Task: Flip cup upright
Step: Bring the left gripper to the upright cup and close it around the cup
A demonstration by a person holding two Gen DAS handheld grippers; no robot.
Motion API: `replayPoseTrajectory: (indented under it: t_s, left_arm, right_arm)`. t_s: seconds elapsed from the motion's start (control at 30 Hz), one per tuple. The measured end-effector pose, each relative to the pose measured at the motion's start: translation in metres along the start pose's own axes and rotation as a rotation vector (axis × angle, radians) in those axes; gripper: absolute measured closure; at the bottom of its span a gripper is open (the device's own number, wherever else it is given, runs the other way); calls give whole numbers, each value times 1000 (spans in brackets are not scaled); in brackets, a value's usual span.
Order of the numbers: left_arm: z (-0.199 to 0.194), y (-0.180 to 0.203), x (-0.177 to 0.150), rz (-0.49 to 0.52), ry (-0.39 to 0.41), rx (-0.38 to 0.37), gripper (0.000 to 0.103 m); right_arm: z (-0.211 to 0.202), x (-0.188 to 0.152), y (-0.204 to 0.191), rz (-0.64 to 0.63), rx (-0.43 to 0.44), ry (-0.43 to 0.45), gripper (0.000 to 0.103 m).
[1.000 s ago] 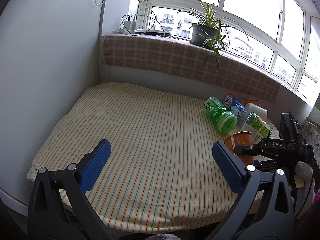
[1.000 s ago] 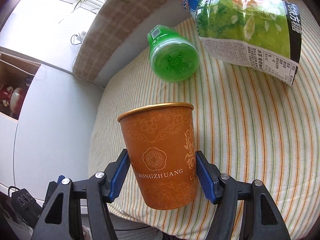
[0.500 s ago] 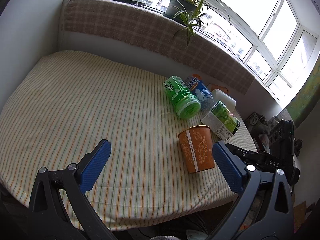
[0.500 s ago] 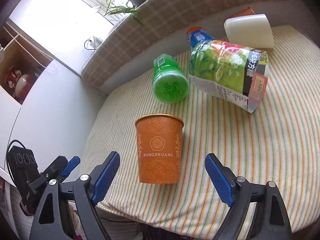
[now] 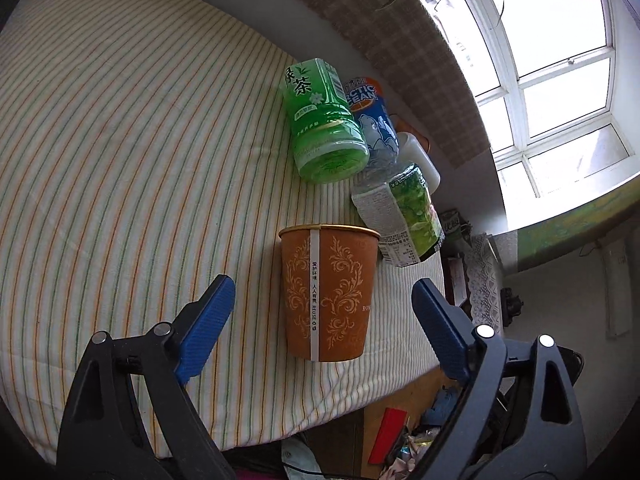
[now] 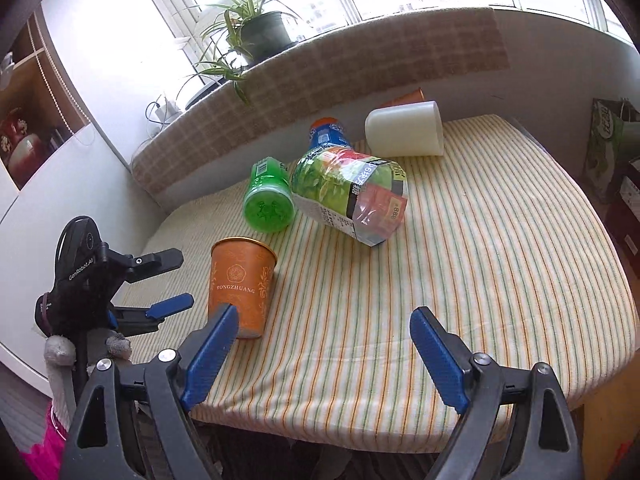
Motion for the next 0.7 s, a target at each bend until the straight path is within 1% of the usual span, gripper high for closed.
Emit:
replayPoseTrajectory:
  t_s: [0.03,0.2,0.37,0.57,0.63,0.7]
  left_arm:
    - [4,-1,1,-9,-9,1,18]
    - [22,-4,5,-53,-60,-30,19]
    - [37,-3,6,-57,-90,-28,19]
    - [52,-3,8,-69,-107,-26,20]
    - [56,-1,8,-69,-118,-29,24]
    - [61,-1,8,-69,-125,-28,25]
  right_arm:
    - [0,-1,4,8,0,-2,14]
    - [-2,-2,10,29,3,0,14]
    - [-2,-5,13,38,4,-1,14]
    - [-1,-8,16,40,3,-7,14]
    - [-1,-8,18,45,-3,-9,14]
    - [-1,-9,20,56,-6,-9,14]
Point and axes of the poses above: each gripper's, at about its wrist camera, not at the fingertips, and z roughly the way its jaws point, y to its right, x to its top, the point moved 5 cm from there along z, roughly the way its jaws point
